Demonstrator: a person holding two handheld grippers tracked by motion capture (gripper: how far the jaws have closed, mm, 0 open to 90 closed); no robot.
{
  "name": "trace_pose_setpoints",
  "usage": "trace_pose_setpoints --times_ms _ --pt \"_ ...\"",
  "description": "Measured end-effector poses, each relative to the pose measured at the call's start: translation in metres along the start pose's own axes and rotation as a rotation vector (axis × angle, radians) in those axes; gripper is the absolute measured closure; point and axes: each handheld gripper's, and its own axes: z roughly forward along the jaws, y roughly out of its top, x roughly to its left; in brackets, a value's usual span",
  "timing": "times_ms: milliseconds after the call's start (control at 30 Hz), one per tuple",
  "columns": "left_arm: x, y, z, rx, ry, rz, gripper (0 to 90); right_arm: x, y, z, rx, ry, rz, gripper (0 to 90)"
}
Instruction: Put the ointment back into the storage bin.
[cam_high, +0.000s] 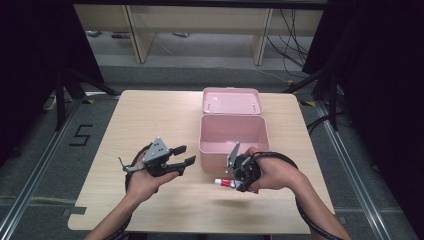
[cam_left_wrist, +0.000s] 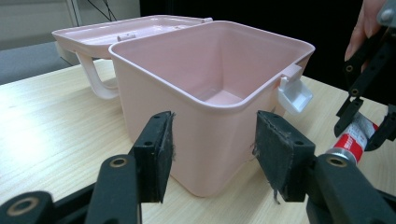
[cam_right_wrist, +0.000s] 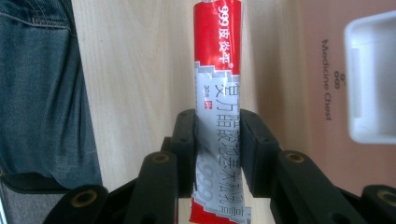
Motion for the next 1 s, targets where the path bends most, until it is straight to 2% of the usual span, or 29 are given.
trace_pose_setpoints --times_ms 33,67,167,200,300,333,367,467,700,800,900,933,967,1000 --pt "0.000 0.000 -0.001 0.010 0.007 0.002 46.7 0.001 0.001 -0.001 0.008 0.001 0.018 70.7" --pt "0.000 0.000 -0.001 0.009 0.007 0.002 46.7 -0.001 0.000 -0.002 0.001 0.002 -0.006 70.6" --pt "0.000 0.000 0.000 0.008 0.007 0.002 46.7 -0.002 0.000 -0.006 0.003 0.006 -0.017 70.6" --pt "0.000 0.000 0.000 0.002 0.004 0.000 46.7 -0.004 0.000 -0.007 -0.001 0.006 -0.034 70.6" --pt "0.000 0.001 -0.001 0.005 0.007 0.000 46.7 -0.004 0.000 -0.010 0.003 0.010 -0.037 70.6" --pt "0.000 0.001 -0.001 0.006 0.007 0.002 46.7 -0.004 0.000 -0.012 0.008 0.005 -0.014 70.6" --pt "0.000 0.001 -0.001 0.006 0.007 0.002 46.7 -0.005 -0.001 -0.012 0.004 0.005 -0.024 70.6" --pt "0.000 0.001 -0.001 0.006 0.006 0.002 46.7 -0.005 0.000 -0.016 0.013 0.013 -0.011 70.6" --pt "0.000 0.001 -0.002 0.005 0.007 0.000 46.7 -0.009 0.000 -0.021 -0.005 0.021 -0.045 70.6" --pt "0.000 0.002 -0.002 0.007 0.008 0.002 46.7 -0.009 -0.001 -0.025 -0.009 0.031 -0.011 70.7" --pt "0.000 0.002 -0.002 0.007 0.008 0.004 46.7 -0.013 -0.001 -0.027 -0.014 0.028 -0.040 70.6" --pt "0.000 0.002 -0.002 0.007 0.007 0.004 46.6 -0.012 -0.001 -0.028 -0.010 0.025 -0.013 70.7" --pt "-0.001 0.002 -0.002 0.007 0.007 0.006 46.6 -0.014 -0.001 -0.029 -0.018 0.029 -0.034 70.6" --pt "-0.001 0.002 -0.002 0.006 0.007 0.006 46.6 -0.014 -0.002 -0.030 -0.019 0.029 -0.017 70.6"
